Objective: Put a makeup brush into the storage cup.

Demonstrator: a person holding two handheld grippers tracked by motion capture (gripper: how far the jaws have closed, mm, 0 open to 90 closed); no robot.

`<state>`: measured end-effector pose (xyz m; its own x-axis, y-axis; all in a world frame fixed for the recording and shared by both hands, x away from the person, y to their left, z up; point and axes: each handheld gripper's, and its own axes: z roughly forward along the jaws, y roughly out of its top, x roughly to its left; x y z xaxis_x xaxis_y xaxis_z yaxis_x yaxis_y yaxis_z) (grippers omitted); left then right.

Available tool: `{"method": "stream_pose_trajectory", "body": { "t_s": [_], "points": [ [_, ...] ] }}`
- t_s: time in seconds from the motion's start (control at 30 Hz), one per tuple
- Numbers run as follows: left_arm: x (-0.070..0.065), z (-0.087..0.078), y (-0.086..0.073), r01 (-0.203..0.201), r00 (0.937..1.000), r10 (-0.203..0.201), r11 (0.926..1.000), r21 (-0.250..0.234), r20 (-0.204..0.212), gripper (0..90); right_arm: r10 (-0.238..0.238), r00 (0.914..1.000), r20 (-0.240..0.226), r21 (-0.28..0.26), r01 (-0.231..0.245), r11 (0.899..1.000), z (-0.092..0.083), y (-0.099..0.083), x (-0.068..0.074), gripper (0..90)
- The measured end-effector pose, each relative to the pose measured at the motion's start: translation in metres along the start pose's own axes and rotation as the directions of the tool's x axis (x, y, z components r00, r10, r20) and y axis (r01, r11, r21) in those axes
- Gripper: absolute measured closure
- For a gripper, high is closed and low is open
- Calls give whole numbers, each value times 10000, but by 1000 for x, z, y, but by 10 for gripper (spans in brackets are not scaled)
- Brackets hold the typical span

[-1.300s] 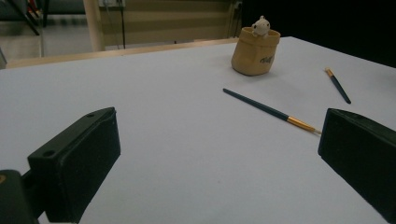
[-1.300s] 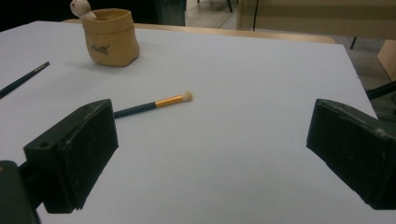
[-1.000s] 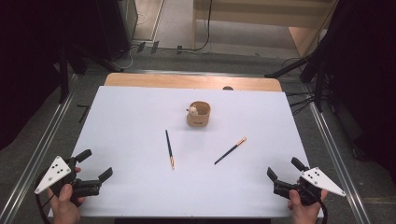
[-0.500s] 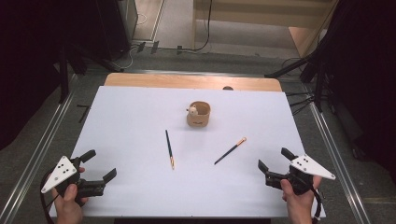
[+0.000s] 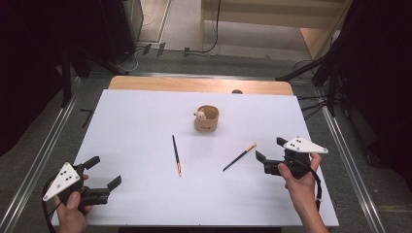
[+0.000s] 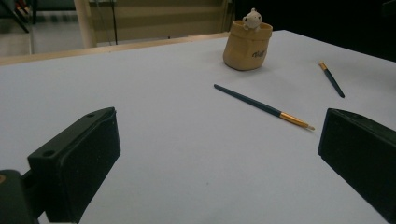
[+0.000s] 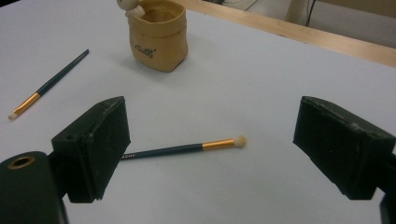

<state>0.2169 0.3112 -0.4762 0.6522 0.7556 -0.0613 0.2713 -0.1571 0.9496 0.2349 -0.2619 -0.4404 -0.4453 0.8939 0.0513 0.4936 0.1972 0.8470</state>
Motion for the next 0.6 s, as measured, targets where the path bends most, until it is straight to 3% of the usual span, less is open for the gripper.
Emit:
{"method": "stream_pose_trajectory", "body": {
  "t_s": [0.33,0.47,0.57,0.6],
  "points": [
    [-1,1,0,-3,10000,3,10000,42,14,0,-559,9966,-600,883,611,9942,19,25,0,134],
    [-1,1,-1,-9,10000,9,10000,93,2,0,-944,9911,-935,1552,1082,9819,31,33,1,134],
    [-1,1,-1,27,10000,-27,10000,88,-11,0,-1024,9885,-1110,1748,1208,9772,36,34,1,136],
    [-1,1,-1,28,10000,-28,10000,85,-20,0,-1113,9858,-1259,2024,1353,9699,42,36,1,137]
  ]
}}
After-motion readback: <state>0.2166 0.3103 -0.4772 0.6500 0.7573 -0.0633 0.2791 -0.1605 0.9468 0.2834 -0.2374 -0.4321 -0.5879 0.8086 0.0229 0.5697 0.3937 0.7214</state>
